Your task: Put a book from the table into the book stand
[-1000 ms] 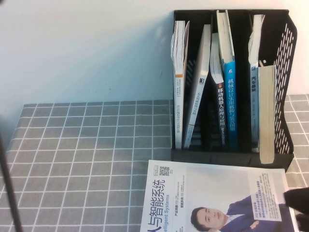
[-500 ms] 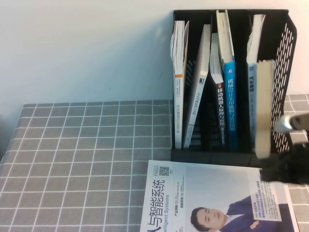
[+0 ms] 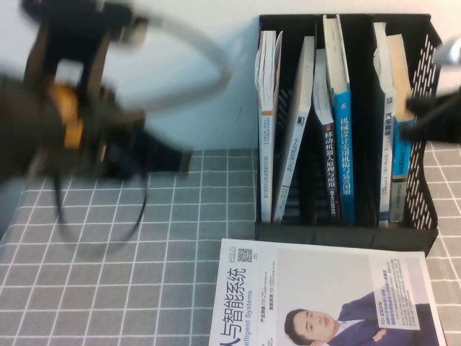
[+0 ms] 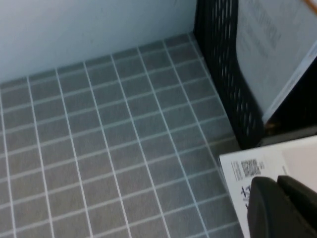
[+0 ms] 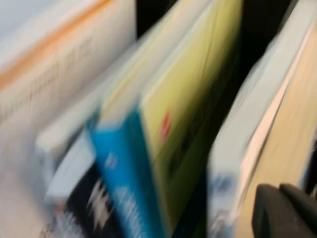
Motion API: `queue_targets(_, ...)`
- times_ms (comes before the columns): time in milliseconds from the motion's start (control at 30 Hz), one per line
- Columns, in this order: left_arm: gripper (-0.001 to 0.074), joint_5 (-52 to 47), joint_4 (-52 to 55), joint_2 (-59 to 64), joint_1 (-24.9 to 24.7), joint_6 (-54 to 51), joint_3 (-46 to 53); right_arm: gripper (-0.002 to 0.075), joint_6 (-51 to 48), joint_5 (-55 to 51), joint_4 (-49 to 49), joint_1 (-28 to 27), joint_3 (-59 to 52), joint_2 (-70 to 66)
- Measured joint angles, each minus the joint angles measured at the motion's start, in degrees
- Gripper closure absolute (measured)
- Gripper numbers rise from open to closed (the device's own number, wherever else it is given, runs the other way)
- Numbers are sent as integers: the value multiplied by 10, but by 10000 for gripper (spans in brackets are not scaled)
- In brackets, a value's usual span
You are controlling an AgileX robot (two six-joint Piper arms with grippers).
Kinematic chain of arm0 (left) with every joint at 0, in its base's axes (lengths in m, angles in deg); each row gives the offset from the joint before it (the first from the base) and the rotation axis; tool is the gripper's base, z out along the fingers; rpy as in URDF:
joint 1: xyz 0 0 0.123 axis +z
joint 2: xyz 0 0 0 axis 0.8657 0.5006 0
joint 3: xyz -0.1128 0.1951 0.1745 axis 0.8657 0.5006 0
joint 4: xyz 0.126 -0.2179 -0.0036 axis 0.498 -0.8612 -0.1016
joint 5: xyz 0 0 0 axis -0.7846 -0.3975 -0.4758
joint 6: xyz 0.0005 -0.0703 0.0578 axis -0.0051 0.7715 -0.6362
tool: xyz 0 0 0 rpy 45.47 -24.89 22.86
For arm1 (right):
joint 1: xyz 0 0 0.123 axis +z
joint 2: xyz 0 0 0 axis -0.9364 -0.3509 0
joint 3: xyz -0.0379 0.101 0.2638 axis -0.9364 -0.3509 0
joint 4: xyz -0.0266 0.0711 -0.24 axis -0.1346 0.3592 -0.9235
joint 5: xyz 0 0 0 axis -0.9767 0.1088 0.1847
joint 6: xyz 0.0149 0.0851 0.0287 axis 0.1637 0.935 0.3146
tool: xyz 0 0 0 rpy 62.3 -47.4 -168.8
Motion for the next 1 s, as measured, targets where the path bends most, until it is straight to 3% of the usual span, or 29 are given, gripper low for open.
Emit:
queue_targets(200,736,82,9,-93,0,90,185,729,-15,-49,6,-52,68,5)
queue_targets(367,737,117,28,-145,0,134,262,729,-17,-143,3,-87,70,5)
queue_targets(533,737,125,32,-184,0,148,293,729,13,-265,-49,-98,67,6)
queue_targets(833,737,125,32,-200,0,155,303,729,94,-280,-134,-109,0,-13)
queue_targets(1000,737,125,32,-200,0,155,303,729,86,-225,-111,-109,-8,-67)
